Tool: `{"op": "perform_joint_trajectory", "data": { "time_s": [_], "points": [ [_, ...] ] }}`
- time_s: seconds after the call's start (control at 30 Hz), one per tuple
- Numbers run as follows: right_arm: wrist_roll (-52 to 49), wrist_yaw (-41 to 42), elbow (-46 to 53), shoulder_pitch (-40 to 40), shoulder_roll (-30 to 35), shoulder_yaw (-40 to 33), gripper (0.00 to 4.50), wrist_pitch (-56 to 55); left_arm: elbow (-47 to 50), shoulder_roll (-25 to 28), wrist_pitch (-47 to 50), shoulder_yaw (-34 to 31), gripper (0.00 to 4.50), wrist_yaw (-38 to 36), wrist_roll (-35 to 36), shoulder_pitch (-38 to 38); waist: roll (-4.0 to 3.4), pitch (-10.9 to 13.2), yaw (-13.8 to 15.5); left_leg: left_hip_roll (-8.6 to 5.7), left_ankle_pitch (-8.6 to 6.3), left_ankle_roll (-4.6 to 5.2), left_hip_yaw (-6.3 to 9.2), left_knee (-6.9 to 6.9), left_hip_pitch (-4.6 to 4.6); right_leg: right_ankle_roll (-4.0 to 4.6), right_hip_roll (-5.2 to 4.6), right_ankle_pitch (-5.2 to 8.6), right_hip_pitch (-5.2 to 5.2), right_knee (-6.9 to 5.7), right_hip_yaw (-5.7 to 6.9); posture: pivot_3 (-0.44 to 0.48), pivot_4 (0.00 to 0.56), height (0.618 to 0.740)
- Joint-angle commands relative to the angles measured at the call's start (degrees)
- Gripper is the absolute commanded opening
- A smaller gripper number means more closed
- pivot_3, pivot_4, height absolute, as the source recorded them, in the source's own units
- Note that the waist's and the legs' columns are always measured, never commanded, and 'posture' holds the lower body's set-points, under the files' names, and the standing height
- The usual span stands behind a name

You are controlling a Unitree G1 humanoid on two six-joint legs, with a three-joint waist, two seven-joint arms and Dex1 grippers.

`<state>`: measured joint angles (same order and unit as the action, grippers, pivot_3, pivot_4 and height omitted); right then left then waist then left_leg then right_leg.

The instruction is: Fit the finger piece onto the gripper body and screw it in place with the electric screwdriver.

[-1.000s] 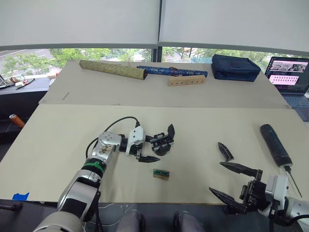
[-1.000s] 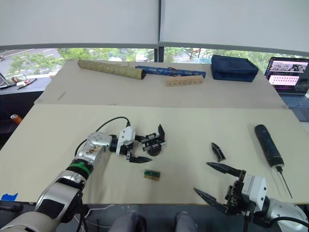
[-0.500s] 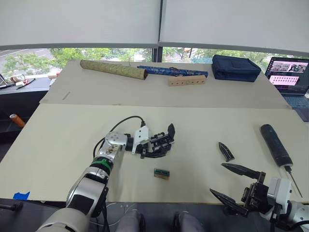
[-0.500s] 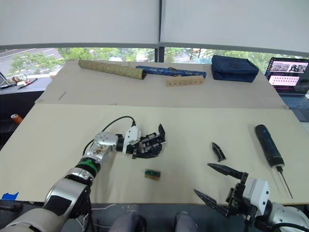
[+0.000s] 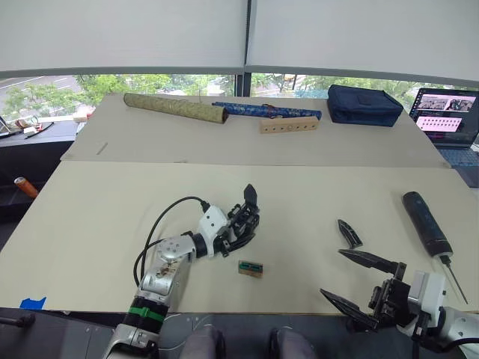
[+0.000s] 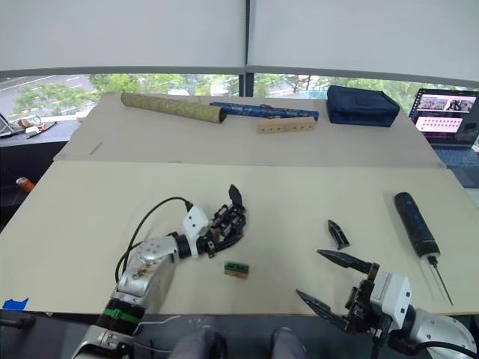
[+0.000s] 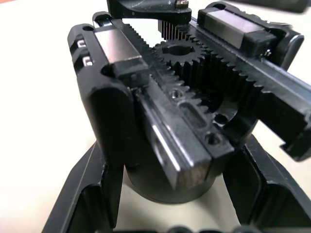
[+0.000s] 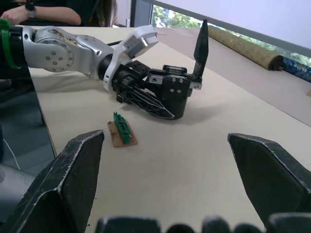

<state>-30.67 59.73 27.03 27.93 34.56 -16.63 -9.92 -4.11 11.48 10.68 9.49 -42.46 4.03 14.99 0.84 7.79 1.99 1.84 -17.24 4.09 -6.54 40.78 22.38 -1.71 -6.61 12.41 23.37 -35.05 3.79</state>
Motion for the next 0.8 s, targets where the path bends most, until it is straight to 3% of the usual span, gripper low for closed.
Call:
{"op": "perform_joint_trajectory", "data": {
  "time_s": [0.03, 0.3, 0.37, 0.47, 0.6, 0.8],
  "points": [
    [-1.64, 0.55, 0.47, -0.29, 0.89, -1.47, 4.50, 0.35, 5.19, -1.21, 2.23, 1.40, 2.34, 4.39, -1.27, 0.29, 0.00, 0.00, 0.20, 0.00, 0.00, 0.00, 0.00, 0.00, 0.00, 0.00, 0.01, 0.00, 0.00, 0.00, 0.00, 0.000, 0.150, 0.740],
    [-2.52, 0.92, 0.80, -0.65, 2.16, -2.01, 4.50, 1.05, 6.17, -1.86, 5.90, 3.12, 2.34, 6.51, -0.33, -0.87, 0.00, 0.00, 0.29, 0.00, 0.00, 0.00, -0.01, 0.00, -0.01, 0.00, 0.01, 0.00, -0.02, 0.01, 0.01, 0.000, 0.150, 0.740],
    [-2.73, 0.82, 0.84, -0.87, 2.39, -2.19, 4.50, 1.18, 5.64, -1.42, 6.12, 2.45, 3.42, 6.81, -0.09, -1.11, 0.00, 0.00, 0.27, 0.00, 0.00, 0.00, -0.01, 0.00, -0.04, 0.00, 0.01, 0.00, -0.03, 0.01, 0.00, 0.000, 0.150, 0.740],
    [-2.63, 0.93, 0.81, -0.35, 2.29, -2.12, 4.50, 1.00, 4.51, 0.19, 5.20, 1.78, 4.47, 5.39, 0.50, -1.29, 0.00, 0.00, 0.27, 0.00, 0.00, 0.00, -0.01, -0.01, -0.04, 0.00, 0.01, 0.00, -0.03, 0.01, 0.01, 0.000, 0.150, 0.740],
    [-2.41, 0.52, 0.51, -1.41, 2.36, -1.89, 4.50, 1.27, 3.39, 4.43, 4.48, 0.87, 4.47, 1.34, 2.19, 0.14, -0.01, -0.01, 0.10, 0.02, 0.00, -0.01, -0.01, -0.02, -0.06, 0.01, 0.02, 0.01, -0.02, -0.01, 0.01, 0.000, 0.150, 0.740],
    [-2.16, 1.58, -0.70, -1.71, 2.52, -2.02, 4.50, 1.05, -4.59, 13.69, -1.02, -1.53, 4.47, -11.27, 6.20, 4.42, -0.03, -0.01, -0.05, 0.04, 0.04, -0.09, -0.01, -0.03, -0.08, 0.08, 0.05, 0.01, 0.04, -0.05, 0.03, 0.000, 0.150, 0.740]
  ]
}}
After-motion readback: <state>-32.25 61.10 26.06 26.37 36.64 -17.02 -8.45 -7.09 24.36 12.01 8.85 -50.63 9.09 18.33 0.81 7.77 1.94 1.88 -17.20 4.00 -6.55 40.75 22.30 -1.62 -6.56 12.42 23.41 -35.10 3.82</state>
